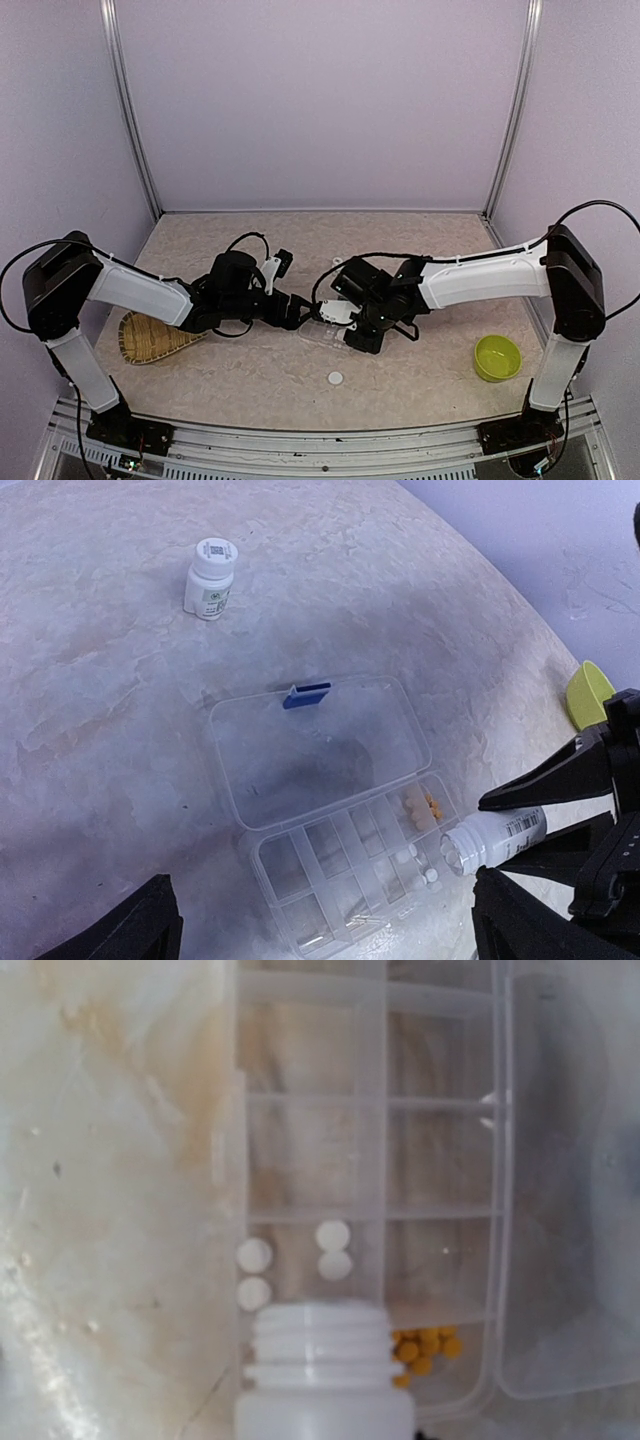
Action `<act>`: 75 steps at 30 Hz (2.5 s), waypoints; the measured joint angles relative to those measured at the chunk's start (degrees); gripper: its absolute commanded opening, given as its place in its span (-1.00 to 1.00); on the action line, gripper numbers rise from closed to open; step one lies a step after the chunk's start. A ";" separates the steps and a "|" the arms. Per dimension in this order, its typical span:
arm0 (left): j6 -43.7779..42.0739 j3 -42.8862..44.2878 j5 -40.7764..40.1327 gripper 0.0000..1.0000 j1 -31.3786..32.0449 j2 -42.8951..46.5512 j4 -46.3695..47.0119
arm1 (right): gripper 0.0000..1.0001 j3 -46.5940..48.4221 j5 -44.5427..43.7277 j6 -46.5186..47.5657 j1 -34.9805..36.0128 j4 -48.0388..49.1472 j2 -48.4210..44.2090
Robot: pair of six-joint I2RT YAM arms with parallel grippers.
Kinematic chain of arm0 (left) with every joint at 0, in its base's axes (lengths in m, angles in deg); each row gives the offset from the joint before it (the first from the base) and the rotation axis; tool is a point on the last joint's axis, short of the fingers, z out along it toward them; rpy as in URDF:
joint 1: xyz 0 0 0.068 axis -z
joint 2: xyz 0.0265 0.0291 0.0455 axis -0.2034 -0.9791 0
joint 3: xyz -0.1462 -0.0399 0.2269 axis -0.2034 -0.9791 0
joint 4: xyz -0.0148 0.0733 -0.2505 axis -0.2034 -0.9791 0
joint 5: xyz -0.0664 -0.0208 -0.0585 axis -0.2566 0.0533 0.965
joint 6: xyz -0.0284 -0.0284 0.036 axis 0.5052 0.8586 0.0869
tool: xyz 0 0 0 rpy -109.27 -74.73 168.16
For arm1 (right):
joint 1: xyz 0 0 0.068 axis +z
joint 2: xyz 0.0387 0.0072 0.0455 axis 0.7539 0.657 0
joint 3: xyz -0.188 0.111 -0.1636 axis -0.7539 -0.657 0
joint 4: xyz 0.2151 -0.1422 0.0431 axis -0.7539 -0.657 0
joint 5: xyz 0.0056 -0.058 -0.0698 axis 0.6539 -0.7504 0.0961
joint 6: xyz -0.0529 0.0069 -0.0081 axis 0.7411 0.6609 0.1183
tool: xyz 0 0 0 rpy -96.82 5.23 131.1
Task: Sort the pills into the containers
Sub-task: Pour the pill into the compartment of the pill container, then pick up the lid of the pill bottle from the center of the board.
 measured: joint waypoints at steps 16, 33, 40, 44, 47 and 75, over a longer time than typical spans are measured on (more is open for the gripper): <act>0.02 0.00 0.00 0.97 0.00 -0.02 -0.02 | -0.59 -0.26 1.20 0.76 0.00 1.73 -1.31; 0.02 0.02 0.20 0.97 0.00 -0.22 0.00 | -0.60 0.07 1.14 0.81 0.00 1.18 0.61; 0.02 0.02 0.20 0.97 0.00 -0.68 0.02 | -0.60 -2.29 0.24 0.55 0.00 3.80 -4.39; 0.04 0.02 0.20 0.97 0.00 -0.68 0.02 | -0.62 -6.84 0.00 -0.55 0.00 8.66 -9.01; 0.07 0.02 0.22 0.97 0.00 -0.68 0.02 | -0.64 -10.82 0.00 -1.66 0.00 12.94 -11.67; 0.22 0.02 0.44 0.97 0.00 -0.66 0.04 | -0.64 -41.11 1.95 -3.02 0.00 60.98 -47.95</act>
